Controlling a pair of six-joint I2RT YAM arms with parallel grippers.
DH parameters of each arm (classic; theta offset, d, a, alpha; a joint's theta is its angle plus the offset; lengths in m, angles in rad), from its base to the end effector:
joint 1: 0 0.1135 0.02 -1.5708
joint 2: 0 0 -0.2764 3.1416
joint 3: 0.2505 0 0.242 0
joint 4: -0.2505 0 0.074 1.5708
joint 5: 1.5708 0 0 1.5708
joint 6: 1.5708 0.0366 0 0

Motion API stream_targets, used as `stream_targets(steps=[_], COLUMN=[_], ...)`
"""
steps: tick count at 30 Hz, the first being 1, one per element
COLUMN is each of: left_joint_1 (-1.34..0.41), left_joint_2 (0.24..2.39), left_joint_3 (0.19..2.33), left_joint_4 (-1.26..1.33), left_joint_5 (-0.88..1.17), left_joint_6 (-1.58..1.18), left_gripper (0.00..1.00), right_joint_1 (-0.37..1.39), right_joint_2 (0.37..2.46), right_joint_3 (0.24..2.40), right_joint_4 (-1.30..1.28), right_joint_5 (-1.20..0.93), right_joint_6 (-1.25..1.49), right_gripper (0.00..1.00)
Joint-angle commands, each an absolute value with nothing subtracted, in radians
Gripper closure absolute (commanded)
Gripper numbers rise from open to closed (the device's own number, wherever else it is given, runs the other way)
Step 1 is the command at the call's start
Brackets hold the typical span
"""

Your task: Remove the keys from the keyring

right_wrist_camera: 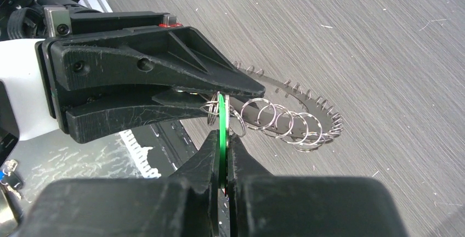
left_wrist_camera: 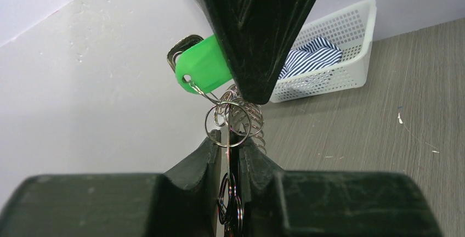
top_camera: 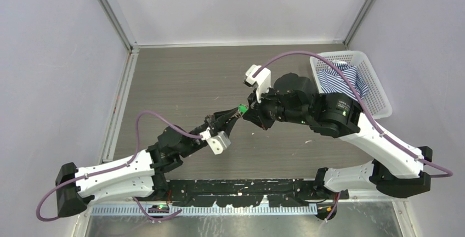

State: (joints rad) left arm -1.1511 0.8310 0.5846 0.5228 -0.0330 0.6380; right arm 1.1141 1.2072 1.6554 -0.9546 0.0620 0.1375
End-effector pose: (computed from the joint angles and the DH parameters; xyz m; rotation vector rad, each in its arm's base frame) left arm 0.0753 -0.1658 0.3488 1.0005 0.8394 -0.4175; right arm 0.0918 0.1818 0.4739 -0.9749 1.9191 0.6883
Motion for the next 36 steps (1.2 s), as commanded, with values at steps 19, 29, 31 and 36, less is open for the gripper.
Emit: stream_targets(steps=[19,29,31,36], left_joint_1=[-1.194,-1.193,-1.191,-1.189], left_joint_2=[0.796,0.737,0.731,0.729], left_joint_3=[0.586,0.574,0.576,0.584], left_joint_4=[0.571,0.565,0.562,0.529], left_joint_5=[-0.06,-0.106,-0.111,-0.133], left_joint_6=[0.652,0.523,0.499,0.465], left_gripper=[1.0,1.0,1.0,1.0], right_joint_1=[1.071,1.069,1.069,1.069], right_joint_2=[1.238,1.171,1.169,1.153], right_joint_3=[1.733,1.696,1.698,1.698], right_joint_4=[-0.936,-0.946,-0.962,-0.966], right_joint_5=[0.09,0.133,0.141,0.166], right_joint_6=[0.109,0.103,0.104,0.102], right_gripper=[0.99,0.99,0.99,0.99])
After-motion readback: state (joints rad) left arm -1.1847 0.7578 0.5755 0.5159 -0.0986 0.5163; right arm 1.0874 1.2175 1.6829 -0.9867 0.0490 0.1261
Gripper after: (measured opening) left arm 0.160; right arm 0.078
